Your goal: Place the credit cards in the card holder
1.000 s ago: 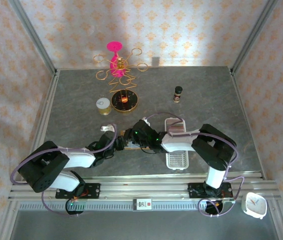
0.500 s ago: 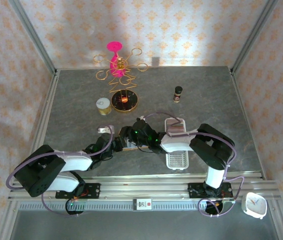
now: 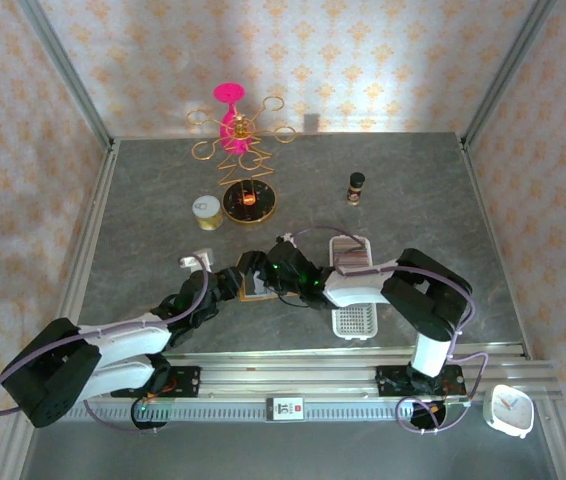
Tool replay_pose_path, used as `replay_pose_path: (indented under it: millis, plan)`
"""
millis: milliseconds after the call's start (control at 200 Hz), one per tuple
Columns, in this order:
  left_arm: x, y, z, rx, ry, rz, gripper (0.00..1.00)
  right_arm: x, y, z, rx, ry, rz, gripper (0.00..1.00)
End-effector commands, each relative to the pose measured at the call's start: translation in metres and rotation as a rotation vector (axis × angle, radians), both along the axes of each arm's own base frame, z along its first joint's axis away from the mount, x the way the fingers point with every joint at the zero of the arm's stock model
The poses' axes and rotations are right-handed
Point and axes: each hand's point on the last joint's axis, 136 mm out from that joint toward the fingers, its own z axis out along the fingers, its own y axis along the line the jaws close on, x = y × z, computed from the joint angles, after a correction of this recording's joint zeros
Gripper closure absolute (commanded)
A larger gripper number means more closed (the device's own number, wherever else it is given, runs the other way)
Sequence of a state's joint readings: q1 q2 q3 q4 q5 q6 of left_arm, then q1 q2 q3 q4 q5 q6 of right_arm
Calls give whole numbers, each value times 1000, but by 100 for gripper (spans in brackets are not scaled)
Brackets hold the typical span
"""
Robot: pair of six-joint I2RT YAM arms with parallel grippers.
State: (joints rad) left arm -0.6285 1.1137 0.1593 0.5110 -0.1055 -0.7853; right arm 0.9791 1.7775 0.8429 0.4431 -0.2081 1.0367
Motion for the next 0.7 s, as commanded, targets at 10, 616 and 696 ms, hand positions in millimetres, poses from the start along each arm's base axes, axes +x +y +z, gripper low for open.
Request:
replay_pose_path:
  millis: [10,616,696]
  plan:
    - [-3,11,-3,27,-4,44,57,-6,14,25,102,-31,55,15]
    - [-5,-7,4,49,7,-90,34,8,-85,140,-409,-704,197,14]
    - [-6,-16,1,42,37,-143,32,-14,-102,142,-544,-851,373,12]
